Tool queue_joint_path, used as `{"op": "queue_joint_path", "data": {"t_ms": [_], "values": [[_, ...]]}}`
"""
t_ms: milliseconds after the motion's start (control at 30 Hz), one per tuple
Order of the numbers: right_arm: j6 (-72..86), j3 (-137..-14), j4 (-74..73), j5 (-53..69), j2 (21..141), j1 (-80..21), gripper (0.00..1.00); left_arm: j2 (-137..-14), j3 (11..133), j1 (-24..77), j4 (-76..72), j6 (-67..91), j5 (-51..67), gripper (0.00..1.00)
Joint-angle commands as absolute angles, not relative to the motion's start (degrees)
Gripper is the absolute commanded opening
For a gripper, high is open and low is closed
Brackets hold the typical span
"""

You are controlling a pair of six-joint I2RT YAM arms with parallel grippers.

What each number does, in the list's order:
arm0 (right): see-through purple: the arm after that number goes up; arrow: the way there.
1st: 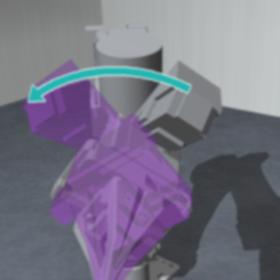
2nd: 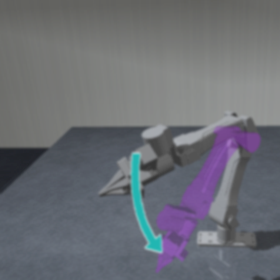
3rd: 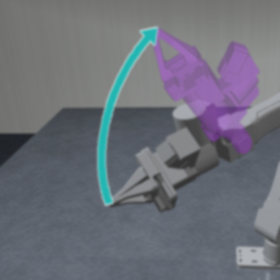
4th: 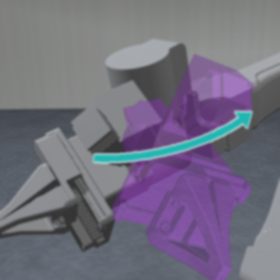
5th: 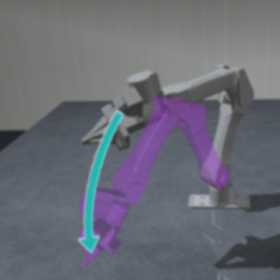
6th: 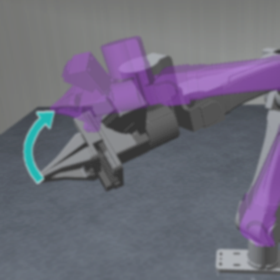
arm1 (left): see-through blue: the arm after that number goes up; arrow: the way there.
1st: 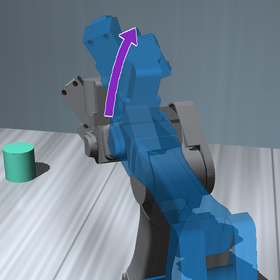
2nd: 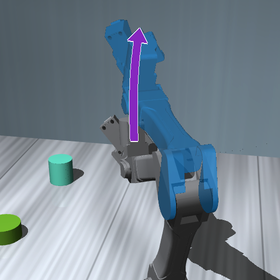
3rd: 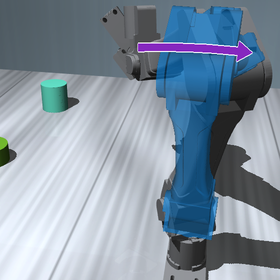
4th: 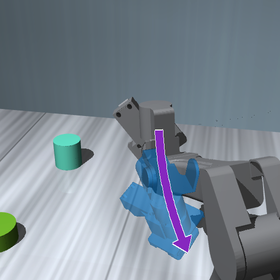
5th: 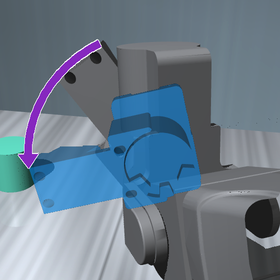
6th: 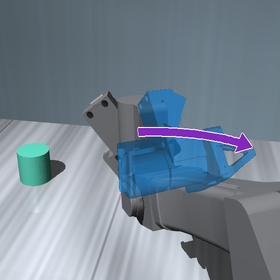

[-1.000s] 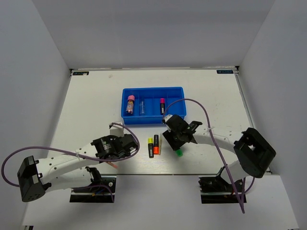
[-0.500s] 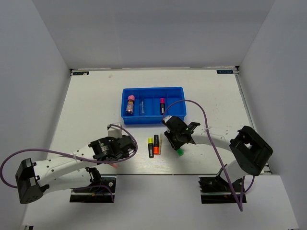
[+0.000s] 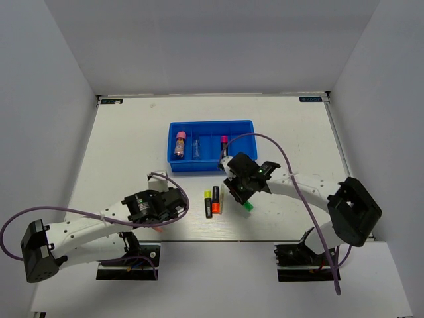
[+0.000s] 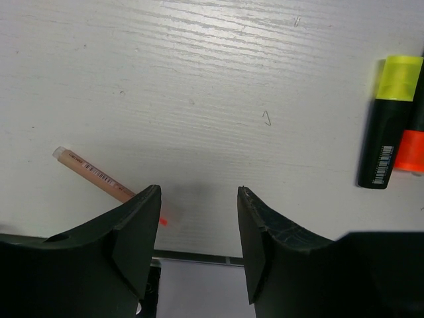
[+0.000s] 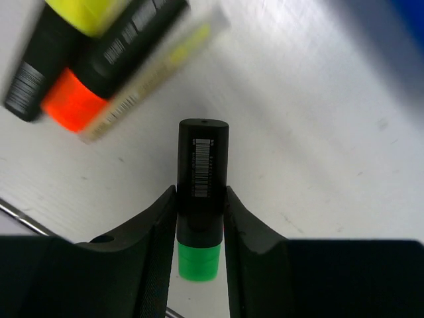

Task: Sort the stationery into containers
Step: Pick up the stationery from the center of the board, then place the stationery in the storage box.

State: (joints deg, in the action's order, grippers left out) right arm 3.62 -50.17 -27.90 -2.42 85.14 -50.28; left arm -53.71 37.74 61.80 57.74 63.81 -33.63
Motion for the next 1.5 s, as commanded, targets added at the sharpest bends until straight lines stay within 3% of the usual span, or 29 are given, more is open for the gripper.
{"op": "queue_joint_path", "data": {"t_ms": [0,167,300,533,800,1167,1333,1467], "values": [[-1.5,-57.9,-31.2,-1.5,81.1,-50.4,0.00,-54.1,38.8,62.1,56.2,65.3,-34.5,0.60],[-4.0,-66.8,-31.6,-1.8,80.9,-50.3,0.00,-55.5,39.8,62.1,55.8,64.8,-34.0,0.60],[-4.5,-72.6,-27.2,-9.7,83.5,-49.7,0.00,-56.2,40.3,62.3,55.1,64.2,-33.5,0.60],[2.3,-85.9,-20.1,-24.3,98.9,-46.9,0.00,-58.9,41.5,62.6,52.4,63.0,-32.7,0.58],[14.3,-105.8,-28.2,-24.5,114.6,-42.0,0.00,-59.5,42.2,63.2,51.8,63.0,-33.1,0.57],[14.2,-104.2,-29.5,-18.7,117.7,-38.5,0.00,-64.9,43.9,63.3,43.9,59.1,-31.1,0.57],[14.8,-103.9,-29.8,-13.5,118.7,-37.5,0.09,-69.4,46.5,63.3,41.0,57.9,-30.1,0.57],[14.9,-103.9,-30.5,-11.9,119.1,-37.1,0.35,-71.5,47.1,63.3,38.7,57.0,-28.7,0.57]]}}
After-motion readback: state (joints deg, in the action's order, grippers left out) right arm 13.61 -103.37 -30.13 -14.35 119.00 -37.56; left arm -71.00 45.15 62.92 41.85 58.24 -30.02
